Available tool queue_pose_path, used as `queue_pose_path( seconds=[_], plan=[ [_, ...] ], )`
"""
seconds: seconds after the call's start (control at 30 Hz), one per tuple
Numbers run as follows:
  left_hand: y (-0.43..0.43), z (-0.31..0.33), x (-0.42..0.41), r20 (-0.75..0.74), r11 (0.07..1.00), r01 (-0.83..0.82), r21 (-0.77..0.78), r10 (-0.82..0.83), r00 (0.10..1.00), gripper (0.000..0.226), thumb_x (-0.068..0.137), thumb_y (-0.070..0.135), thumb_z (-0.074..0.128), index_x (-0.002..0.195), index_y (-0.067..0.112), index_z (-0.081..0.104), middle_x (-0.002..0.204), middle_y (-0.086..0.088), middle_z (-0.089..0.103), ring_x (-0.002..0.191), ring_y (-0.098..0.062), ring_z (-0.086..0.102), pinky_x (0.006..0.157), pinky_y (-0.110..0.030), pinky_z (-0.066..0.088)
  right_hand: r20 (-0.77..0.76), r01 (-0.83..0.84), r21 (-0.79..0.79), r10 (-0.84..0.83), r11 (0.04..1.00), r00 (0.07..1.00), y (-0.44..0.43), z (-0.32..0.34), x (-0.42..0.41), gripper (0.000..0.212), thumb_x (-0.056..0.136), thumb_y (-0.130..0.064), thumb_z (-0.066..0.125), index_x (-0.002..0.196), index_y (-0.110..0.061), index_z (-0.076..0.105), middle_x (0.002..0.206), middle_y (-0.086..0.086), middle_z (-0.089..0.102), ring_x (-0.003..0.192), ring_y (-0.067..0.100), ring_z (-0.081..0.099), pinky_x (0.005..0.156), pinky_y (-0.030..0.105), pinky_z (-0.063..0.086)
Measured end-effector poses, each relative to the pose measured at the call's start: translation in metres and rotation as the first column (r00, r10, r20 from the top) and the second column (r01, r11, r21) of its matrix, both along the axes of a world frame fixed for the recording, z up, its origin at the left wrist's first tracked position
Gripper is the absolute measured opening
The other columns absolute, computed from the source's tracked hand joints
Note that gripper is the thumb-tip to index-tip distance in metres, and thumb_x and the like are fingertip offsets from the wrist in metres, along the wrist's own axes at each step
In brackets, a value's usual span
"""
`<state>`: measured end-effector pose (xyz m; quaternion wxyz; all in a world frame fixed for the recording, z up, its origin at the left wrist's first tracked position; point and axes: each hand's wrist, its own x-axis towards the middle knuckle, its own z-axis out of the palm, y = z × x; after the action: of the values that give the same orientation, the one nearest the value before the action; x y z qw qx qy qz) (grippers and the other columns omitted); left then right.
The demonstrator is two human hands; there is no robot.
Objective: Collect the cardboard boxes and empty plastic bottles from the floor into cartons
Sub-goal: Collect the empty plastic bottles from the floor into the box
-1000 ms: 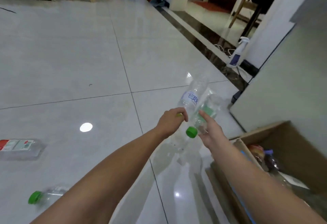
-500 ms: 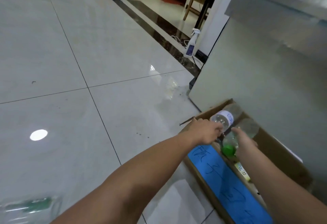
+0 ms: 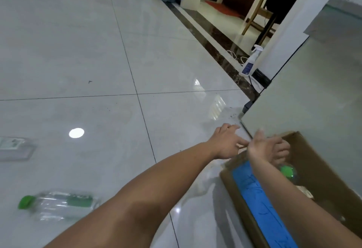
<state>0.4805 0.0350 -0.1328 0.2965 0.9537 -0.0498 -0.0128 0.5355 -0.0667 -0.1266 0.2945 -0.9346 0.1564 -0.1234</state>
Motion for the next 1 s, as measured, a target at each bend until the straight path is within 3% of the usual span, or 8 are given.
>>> queue_pose_path(
  seconds=[0.13, 0.27, 0.4, 0.53, 0.63, 0.73, 0.8, 1.0],
  plan=[
    [0.068, -0.024, -0.043, -0.040, 0.967, -0.239, 0.084, 0.243, 0.969, 0.060, 0.098, 0.023, 0.043, 0.152, 0.033, 0.018, 0.161, -0.010, -0.002, 0.146, -0.029, -0.002, 0.117, -0.041, 0.002, 0.005, -0.386, -0.154, 0.392, 0.909, 0.920, 0.067, -0.025, -0.028, 0.065, 0.097, -0.047, 0.035, 0.144, -0.002, 0.026, 0.151, 0.021, 0.021, 0.142, 0.035, 0.014, 0.118, 0.046, 0.004],
    [0.147, -0.073, -0.143, -0.143, 0.811, -0.536, 0.233, 0.574, 0.806, 0.072, 0.099, 0.033, 0.042, 0.154, 0.023, -0.003, 0.159, -0.011, -0.016, 0.147, -0.030, -0.011, 0.118, -0.043, -0.002, 0.006, -0.723, -0.368, 0.779, 0.584, 0.627, 0.129, -0.055, -0.066, 0.077, 0.093, -0.058, 0.022, 0.134, 0.004, 0.042, 0.139, 0.024, 0.038, 0.134, 0.039, 0.030, 0.116, 0.051, 0.011],
    [0.199, -0.121, -0.288, -0.223, 0.518, -0.727, 0.452, 0.854, 0.470, 0.074, 0.100, 0.044, 0.036, 0.153, 0.019, -0.009, 0.158, -0.014, -0.020, 0.147, -0.032, -0.014, 0.118, -0.044, -0.003, -0.129, -0.866, -0.446, 0.941, 0.225, 0.311, 0.186, -0.090, -0.119, 0.089, 0.090, -0.066, 0.006, 0.126, 0.002, 0.050, 0.130, 0.021, 0.048, 0.130, 0.034, 0.036, 0.114, 0.049, 0.011],
    [0.194, -0.139, -0.408, -0.307, 0.211, -0.848, 0.485, 0.950, 0.061, 0.076, 0.097, 0.053, 0.033, 0.154, 0.020, -0.004, 0.159, -0.013, -0.014, 0.147, -0.033, -0.010, 0.118, -0.044, 0.000, -0.276, -0.933, -0.349, 0.961, -0.082, 0.019, 0.222, -0.127, -0.199, 0.120, 0.071, -0.078, -0.023, 0.142, -0.002, 0.036, 0.147, 0.018, 0.035, 0.142, 0.030, 0.024, 0.117, 0.048, 0.000],
    [0.171, -0.140, -0.460, -0.400, 0.135, -0.871, 0.472, 0.914, -0.075, 0.078, 0.094, 0.062, 0.031, 0.153, 0.026, -0.005, 0.159, -0.010, -0.017, 0.147, -0.031, -0.013, 0.117, -0.047, -0.003, -0.424, -0.911, -0.273, 0.889, -0.309, -0.175, 0.233, -0.149, -0.255, 0.125, 0.059, -0.081, -0.029, 0.150, -0.008, 0.016, 0.157, 0.012, 0.016, 0.146, 0.025, 0.012, 0.117, 0.046, -0.003],
    [0.146, -0.141, -0.486, -0.551, 0.163, -0.899, 0.405, 0.828, -0.098, 0.093, 0.081, 0.077, 0.037, 0.152, 0.034, -0.006, 0.159, -0.008, -0.019, 0.147, -0.031, -0.012, 0.116, -0.051, 0.001, -0.606, -0.857, -0.182, 0.741, -0.482, -0.288, 0.232, -0.166, -0.290, 0.093, 0.085, -0.074, 0.019, 0.152, -0.012, 0.002, 0.159, 0.008, 0.002, 0.147, 0.022, 0.001, 0.117, 0.046, -0.006],
    [0.131, -0.141, -0.495, -0.624, 0.235, -0.905, 0.355, 0.780, -0.042, 0.107, 0.067, 0.087, 0.039, 0.151, 0.039, -0.006, 0.160, -0.006, -0.017, 0.147, -0.030, -0.009, 0.116, -0.051, 0.004, -0.661, -0.833, -0.149, 0.680, -0.533, -0.317, 0.230, -0.175, -0.299, 0.094, 0.088, -0.067, 0.038, 0.152, -0.013, -0.005, 0.159, 0.009, 0.000, 0.147, 0.024, 0.001, 0.117, 0.048, -0.005],
    [0.113, -0.140, -0.488, -0.574, 0.499, -0.733, 0.462, 0.799, 0.182, 0.091, 0.088, 0.035, 0.065, 0.149, 0.047, -0.002, 0.160, -0.007, -0.013, 0.148, -0.031, -0.001, 0.116, -0.046, 0.014, -0.650, -0.860, -0.215, 0.725, -0.462, -0.227, 0.224, -0.192, -0.289, 0.098, 0.086, -0.050, 0.057, 0.151, -0.011, -0.006, 0.150, 0.011, 0.023, 0.139, 0.029, 0.026, 0.115, 0.042, 0.017]
  ],
)
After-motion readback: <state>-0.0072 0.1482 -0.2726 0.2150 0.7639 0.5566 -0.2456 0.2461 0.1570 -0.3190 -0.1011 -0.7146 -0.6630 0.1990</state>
